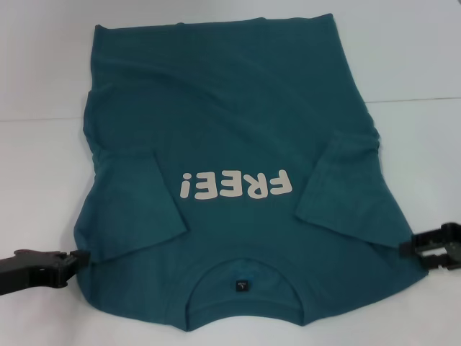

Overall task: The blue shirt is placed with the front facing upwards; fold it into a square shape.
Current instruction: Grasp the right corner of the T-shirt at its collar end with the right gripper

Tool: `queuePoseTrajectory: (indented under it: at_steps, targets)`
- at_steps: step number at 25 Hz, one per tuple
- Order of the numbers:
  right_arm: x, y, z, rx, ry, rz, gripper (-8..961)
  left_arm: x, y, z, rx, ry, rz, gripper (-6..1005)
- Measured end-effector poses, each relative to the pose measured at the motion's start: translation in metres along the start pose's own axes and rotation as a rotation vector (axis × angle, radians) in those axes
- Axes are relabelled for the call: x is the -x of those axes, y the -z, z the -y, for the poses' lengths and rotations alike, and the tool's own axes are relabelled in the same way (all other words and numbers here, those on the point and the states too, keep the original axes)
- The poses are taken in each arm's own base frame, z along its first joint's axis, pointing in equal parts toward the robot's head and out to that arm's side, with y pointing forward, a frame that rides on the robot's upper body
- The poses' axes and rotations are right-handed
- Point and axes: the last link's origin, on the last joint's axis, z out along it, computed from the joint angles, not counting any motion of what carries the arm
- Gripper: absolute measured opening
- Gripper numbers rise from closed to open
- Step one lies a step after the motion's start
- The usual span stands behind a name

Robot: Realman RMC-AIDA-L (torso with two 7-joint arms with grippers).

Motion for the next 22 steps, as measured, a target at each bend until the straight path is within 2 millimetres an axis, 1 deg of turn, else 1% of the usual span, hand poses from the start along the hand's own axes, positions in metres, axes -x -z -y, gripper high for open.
queuePoseTrajectory:
  at_steps: [2,6,14,22]
  targets:
    - [0.003,0.005,-0.003,0.03,-0.003,0.017,678,0.0,0.0,0.0,0.0,0.001,0.0,2]
    - [0.005,0.011,0.0,0.026,-0.009,0.031,677,0.0,0.0,0.0,0.001,-0.001,0.001,2]
    - [0.004,0.011,0.006,-0.022,-0.002,0.012,677,0.002,0.0,0.0,-0.001,0.001,0.002,2]
    - [0.002,0.008,0.01,-0.041,-0.003,0.013,676,0.002,0.0,0.0,0.0,0.0,0.002,2]
